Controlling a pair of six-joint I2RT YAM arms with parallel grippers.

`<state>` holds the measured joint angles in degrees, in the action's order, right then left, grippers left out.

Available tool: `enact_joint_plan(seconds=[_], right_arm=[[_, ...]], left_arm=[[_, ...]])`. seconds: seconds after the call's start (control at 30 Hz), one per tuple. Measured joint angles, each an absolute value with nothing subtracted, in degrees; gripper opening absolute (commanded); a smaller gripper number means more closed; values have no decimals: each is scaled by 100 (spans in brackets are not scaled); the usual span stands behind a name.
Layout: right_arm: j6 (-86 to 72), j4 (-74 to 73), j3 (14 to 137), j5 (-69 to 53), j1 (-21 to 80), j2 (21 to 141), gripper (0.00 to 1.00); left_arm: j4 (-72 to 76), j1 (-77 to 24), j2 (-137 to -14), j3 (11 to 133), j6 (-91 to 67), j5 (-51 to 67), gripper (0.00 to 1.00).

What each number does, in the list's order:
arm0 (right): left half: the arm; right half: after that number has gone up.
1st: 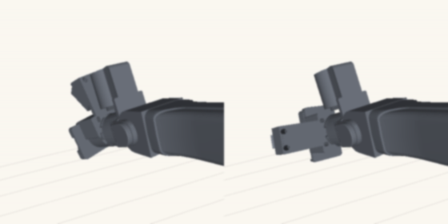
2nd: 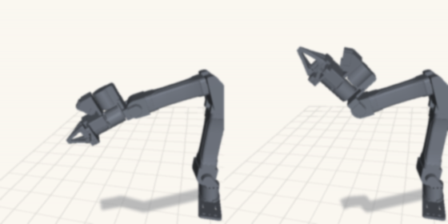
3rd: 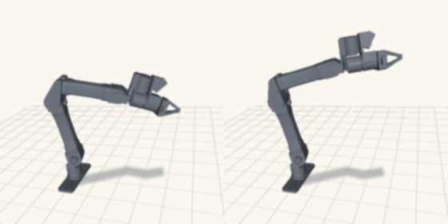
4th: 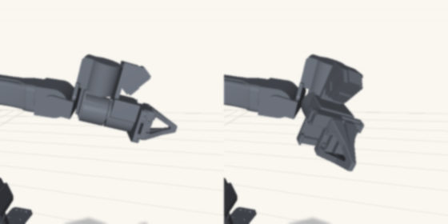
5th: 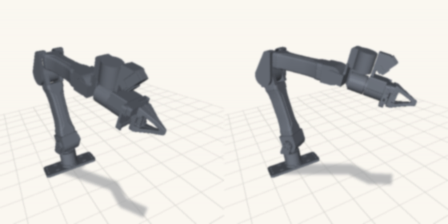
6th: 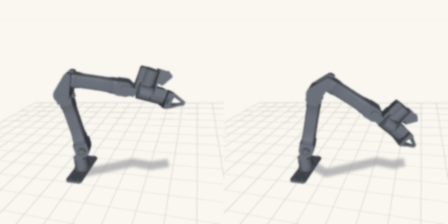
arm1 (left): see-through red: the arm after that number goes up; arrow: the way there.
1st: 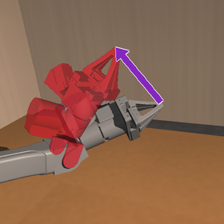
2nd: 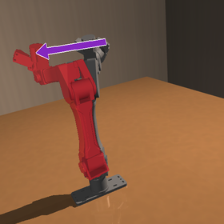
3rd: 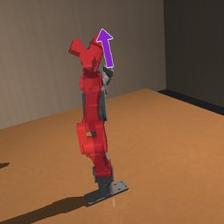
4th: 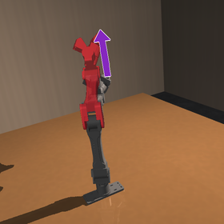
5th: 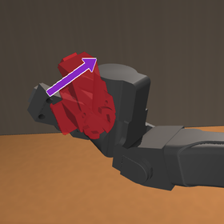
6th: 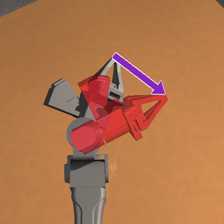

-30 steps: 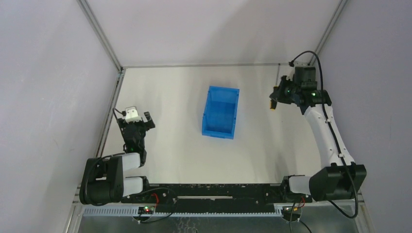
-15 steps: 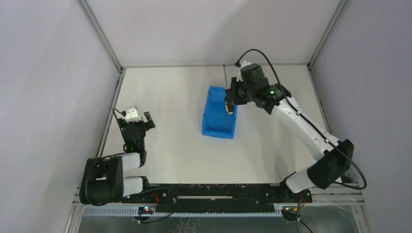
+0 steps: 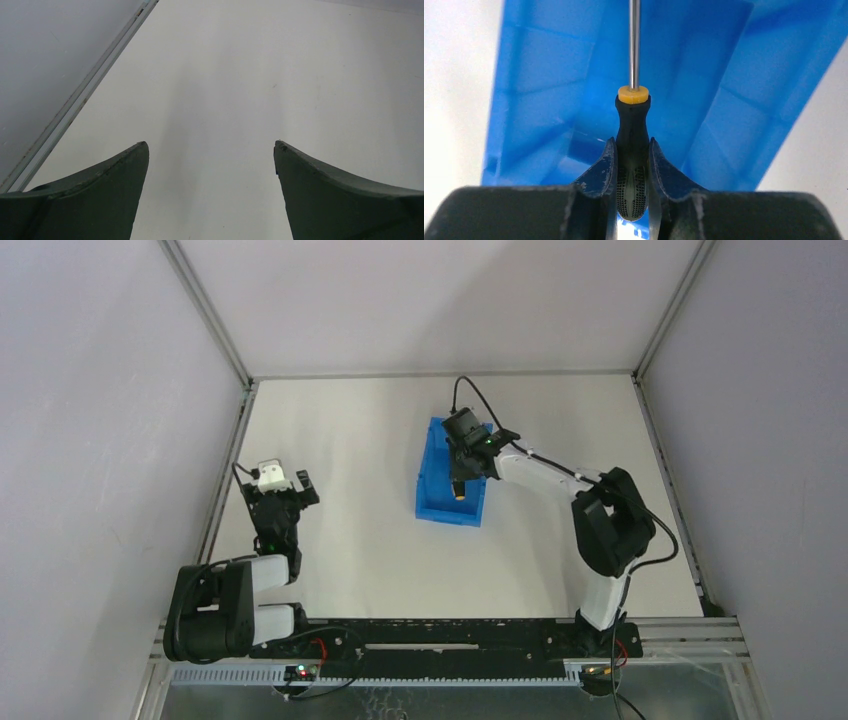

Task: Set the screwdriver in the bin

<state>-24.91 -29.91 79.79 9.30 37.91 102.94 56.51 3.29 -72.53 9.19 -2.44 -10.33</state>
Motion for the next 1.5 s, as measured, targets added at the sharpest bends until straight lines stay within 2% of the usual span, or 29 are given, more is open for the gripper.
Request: enact_joint_plan(seconds=[0.1, 0.3, 0.37, 0.67, 1.03, 1.1, 1.17, 1.2, 1.5], right_arm=[[-2506, -2943, 7977, 1133, 3859, 10573, 26], [-2655, -2842, 7977, 1413, 4005, 10930, 50], [-2714, -2836, 7977, 1459, 4023, 11004, 54], [-2757, -2812, 7977, 1579, 4053, 10938, 60], [-2390, -3127, 8381, 1787, 4088, 9452, 71], [-2211, -3225, 8503, 1916, 4053, 9233, 79], [-1990, -3352, 8552, 2016, 3946, 9024, 96], [-1898, -3430, 8560, 2060, 3885, 8923, 99], [-1066, -3900, 8125, 2176, 2180, 7793, 100]], left_arm=[[5651, 329, -7253, 919, -244, -1033, 100], [5651, 329, -7253, 919, -244, -1033, 100], [5651, 329, -7253, 919, -244, -1033, 100], [5651, 329, -7253, 919, -244, -1033, 100], [5651, 329, -7253, 919, -244, -1033, 100], [5651, 329, -7253, 919, -244, -1033, 100], [5651, 329, -7253, 919, -244, -1033, 100], [5651, 329, -7253, 919, -244, -1033, 100], [5651, 329, -7253, 919, -244, -1033, 100]])
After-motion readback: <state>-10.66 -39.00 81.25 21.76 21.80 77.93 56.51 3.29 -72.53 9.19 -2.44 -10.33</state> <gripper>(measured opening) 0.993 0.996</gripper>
